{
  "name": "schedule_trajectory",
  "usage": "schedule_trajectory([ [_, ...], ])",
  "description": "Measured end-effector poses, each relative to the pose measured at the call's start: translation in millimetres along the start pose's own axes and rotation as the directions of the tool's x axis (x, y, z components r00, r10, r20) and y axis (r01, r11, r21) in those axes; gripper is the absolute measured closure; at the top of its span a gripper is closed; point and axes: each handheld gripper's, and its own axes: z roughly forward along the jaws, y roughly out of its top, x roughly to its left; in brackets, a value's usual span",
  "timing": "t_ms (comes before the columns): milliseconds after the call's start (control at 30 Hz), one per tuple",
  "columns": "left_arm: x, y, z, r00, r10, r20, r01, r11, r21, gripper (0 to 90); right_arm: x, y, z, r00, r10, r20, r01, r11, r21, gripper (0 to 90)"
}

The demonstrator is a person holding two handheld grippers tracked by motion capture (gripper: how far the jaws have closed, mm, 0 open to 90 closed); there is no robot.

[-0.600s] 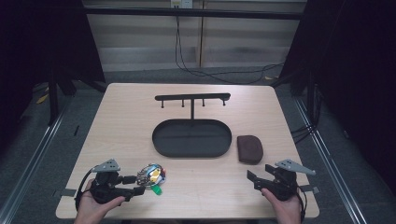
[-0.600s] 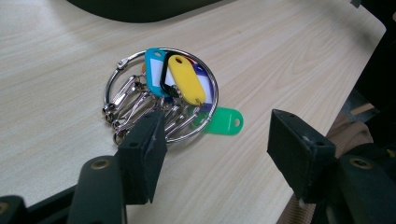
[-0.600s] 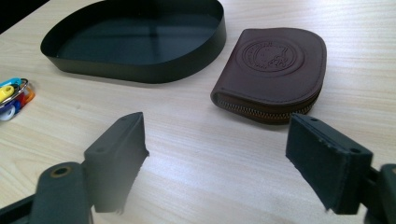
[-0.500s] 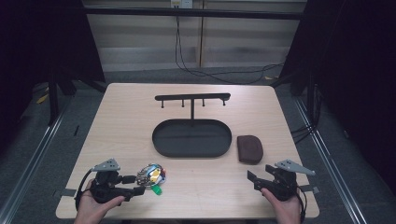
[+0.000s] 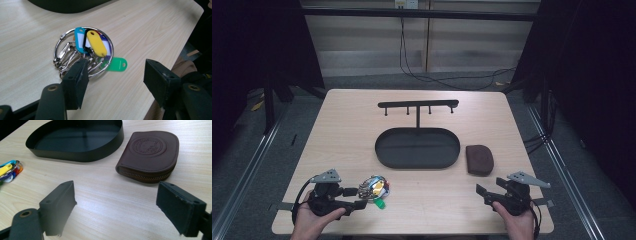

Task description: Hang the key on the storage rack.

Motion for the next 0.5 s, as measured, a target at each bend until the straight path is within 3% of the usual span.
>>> schedule_trajectory([
  [67,-0.5,2.3,-2.0,1.0,0.002,0.005,-0.002,1.0,-0.006,36.6,0.6,-0.4,0.4,0.9999,0.003,-0.015,-0.003,1.0,0.009,15.5],
  [200,-2.3,8.6,1.5,1.0,0.01,-0.001,-0.01,0.9993,0.037,40.9,1.7,-1.0,1.5,0.9997,0.003,-0.026,-0.003,1.0,0.016,15.5],
  [400,-9.9,20.0,12.2,0.9982,0.059,-0.008,-0.058,0.9934,0.099,45.1,0.9,-1.2,4.0,0.9995,0.01,-0.03,-0.008,0.999,0.035,15.5],
  [500,-15.2,30.2,14.9,0.9961,0.08,-0.037,-0.075,0.9901,0.118,48.2,0.9,-1.2,4.5,0.9995,0.009,-0.029,-0.008,0.999,0.039,15.5],
])
